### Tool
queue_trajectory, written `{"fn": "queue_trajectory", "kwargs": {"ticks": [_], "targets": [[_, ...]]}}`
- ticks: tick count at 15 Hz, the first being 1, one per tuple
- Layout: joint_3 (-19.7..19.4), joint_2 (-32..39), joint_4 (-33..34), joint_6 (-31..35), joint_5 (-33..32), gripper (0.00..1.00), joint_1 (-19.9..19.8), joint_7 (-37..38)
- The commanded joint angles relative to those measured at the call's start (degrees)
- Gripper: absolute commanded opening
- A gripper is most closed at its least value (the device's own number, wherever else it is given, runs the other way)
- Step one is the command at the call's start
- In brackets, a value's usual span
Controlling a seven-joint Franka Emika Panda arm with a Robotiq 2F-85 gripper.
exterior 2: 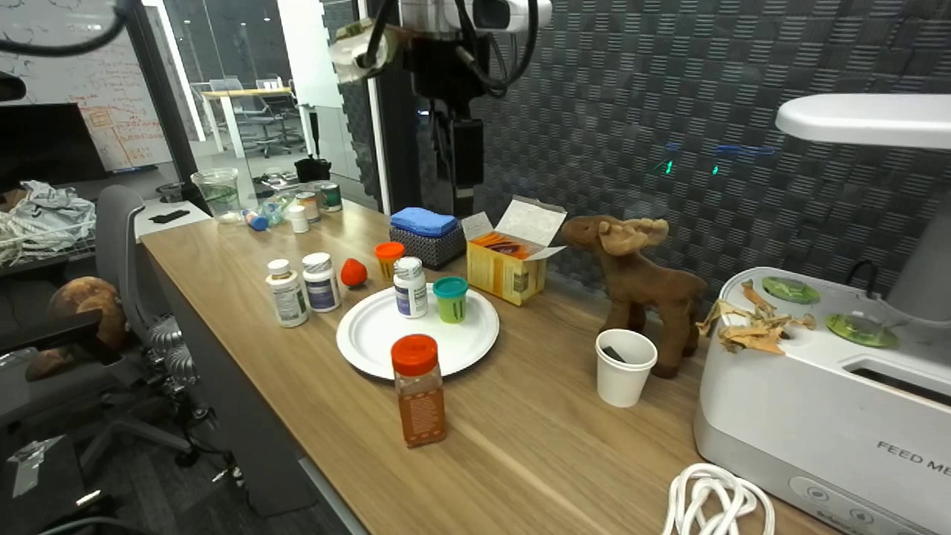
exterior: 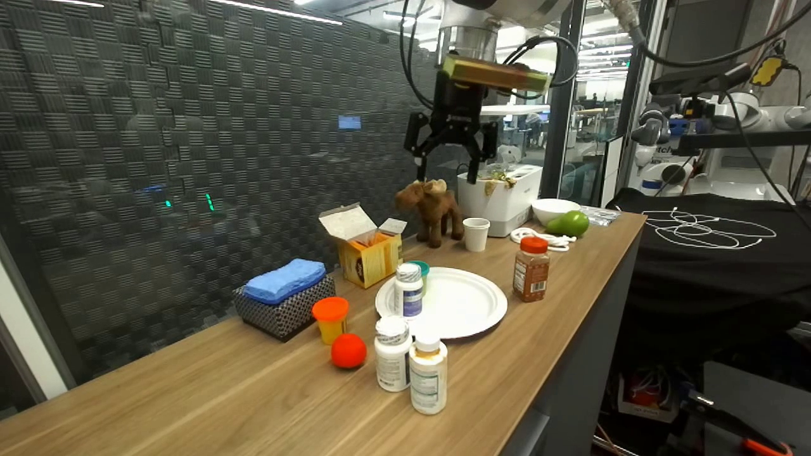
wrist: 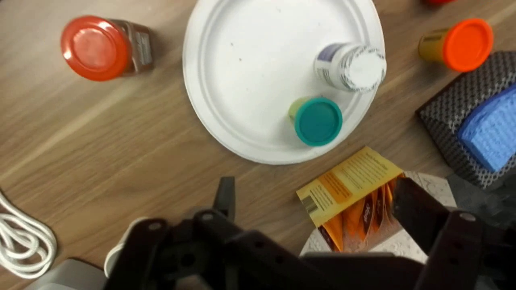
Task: Pick up all the objects surrounding the white plate and arrange them on the plate
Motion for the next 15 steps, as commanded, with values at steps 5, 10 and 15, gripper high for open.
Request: {"fn": "queue_trajectory", "kwargs": {"ticks": [5, 10, 15], "targets": [[-0.55, -11.09, -12.95, -5.78, -1.41, 1.0, -4.04, -13.13], [-1.25, -10.25, -17.33, -3.76, -5.28, 1.0, -6.01, -16.98], [-1.49, -9.32, -20.4, -0.67, -4.63, 1.0, -6.49, -17.97]]}}
